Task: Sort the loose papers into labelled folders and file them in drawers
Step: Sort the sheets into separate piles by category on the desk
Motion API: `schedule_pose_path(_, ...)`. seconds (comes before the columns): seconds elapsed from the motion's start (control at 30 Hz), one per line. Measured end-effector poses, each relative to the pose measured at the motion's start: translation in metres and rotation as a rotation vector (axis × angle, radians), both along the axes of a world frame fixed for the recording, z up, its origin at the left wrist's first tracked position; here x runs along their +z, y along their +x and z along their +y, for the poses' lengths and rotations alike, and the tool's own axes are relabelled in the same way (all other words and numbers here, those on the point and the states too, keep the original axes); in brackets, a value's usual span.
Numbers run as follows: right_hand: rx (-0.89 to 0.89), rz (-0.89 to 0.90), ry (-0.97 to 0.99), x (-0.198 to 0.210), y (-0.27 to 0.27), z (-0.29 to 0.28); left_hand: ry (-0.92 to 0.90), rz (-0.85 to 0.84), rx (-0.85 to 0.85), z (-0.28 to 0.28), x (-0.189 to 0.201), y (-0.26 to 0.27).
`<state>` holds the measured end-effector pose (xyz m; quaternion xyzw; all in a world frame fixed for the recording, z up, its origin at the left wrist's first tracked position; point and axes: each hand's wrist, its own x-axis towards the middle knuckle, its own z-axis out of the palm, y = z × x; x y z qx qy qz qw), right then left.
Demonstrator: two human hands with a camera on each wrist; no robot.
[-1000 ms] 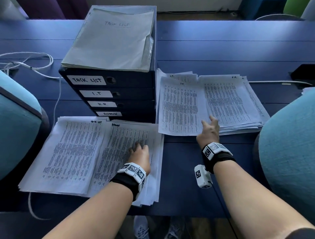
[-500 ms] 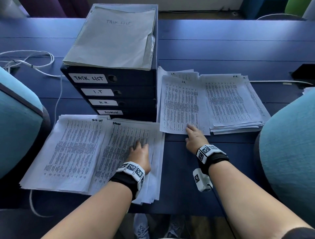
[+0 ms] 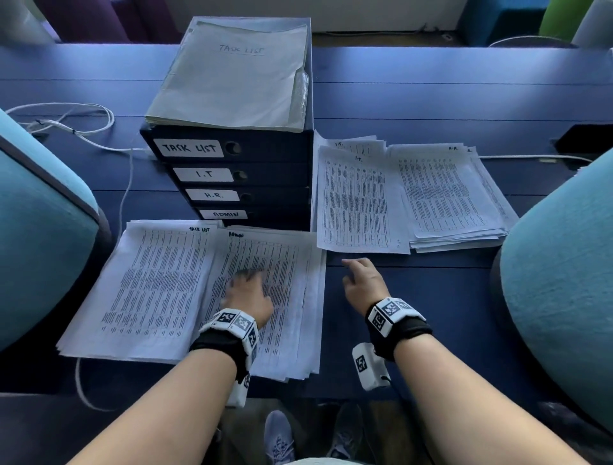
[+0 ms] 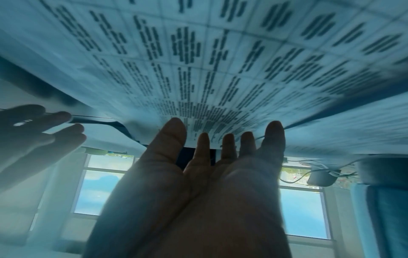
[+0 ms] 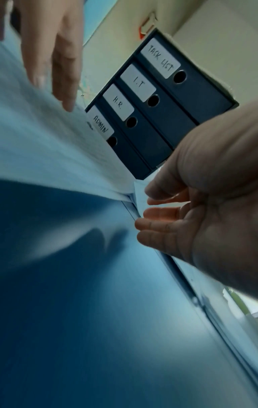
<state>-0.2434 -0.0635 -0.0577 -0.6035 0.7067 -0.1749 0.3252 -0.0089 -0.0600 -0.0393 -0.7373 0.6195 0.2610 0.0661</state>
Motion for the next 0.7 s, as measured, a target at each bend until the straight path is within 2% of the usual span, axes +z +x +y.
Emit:
schedule_pose_path(0.2,-0.112,-0.070,0.070,0.003,0.032,0.020,0.030,-0.022,0.118,0.008,-0.001,0.033)
schedule_pose_path(0.5,-0.256,-0.183,0.175,0.004,0.064,0.030,0.016,0.037,0.042,0.020,-0.003,0.043)
schedule_pose_path(0.7,-0.266,-0.091,0.174,0.005,0.074,0.036,0.087,0.056,0.096,0.021,-0.006,0.055)
